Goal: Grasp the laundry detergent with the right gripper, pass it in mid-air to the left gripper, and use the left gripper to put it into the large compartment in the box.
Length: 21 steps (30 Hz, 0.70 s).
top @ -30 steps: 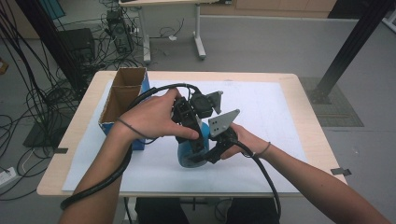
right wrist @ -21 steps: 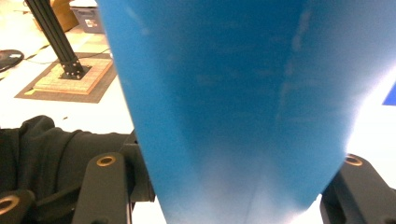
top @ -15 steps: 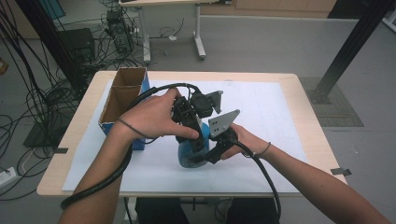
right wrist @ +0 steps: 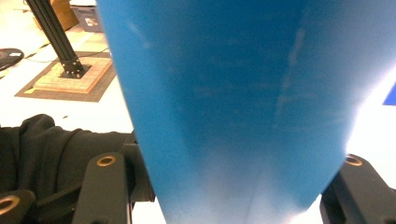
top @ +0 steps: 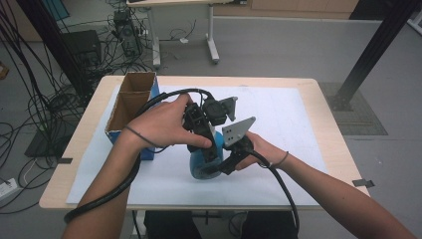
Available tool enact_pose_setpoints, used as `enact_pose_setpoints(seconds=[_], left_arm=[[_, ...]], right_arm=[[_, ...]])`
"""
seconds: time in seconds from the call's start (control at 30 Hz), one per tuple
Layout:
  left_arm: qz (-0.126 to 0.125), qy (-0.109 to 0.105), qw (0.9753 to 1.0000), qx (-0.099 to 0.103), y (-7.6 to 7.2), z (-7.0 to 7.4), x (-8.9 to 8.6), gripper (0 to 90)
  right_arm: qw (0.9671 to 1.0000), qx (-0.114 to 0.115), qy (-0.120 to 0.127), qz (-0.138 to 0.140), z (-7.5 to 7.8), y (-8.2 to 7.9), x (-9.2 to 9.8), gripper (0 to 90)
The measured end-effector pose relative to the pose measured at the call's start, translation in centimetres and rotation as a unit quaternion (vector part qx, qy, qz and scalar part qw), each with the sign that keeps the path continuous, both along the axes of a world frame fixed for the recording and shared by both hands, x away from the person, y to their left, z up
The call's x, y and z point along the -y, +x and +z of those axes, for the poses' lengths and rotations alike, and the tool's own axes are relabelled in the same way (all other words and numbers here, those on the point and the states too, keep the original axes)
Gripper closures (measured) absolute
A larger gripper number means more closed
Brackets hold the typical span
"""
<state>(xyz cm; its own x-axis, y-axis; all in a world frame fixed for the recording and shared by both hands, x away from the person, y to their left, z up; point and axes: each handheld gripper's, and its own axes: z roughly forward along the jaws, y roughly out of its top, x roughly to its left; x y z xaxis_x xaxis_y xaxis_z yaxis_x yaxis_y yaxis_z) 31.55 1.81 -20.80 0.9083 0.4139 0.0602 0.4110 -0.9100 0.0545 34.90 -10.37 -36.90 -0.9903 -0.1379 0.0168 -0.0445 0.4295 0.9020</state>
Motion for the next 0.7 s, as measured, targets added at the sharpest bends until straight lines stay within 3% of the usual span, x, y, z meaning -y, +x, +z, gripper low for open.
enact_pose_setpoints(seconds=[0.43,0.7], left_arm=[[-0.019,0.009,0.9998,0.000,0.0,-0.1,0.9,9.7],[-0.037,0.029,0.9989,0.001,0.1,-0.5,1.3,10.4]], right_arm=[[0.9999,0.006,-0.001,0.009,0.2,-0.1,-0.1,41.2],[0.9999,0.006,0.000,0.012,0.4,-0.2,-0.1,41.3]])
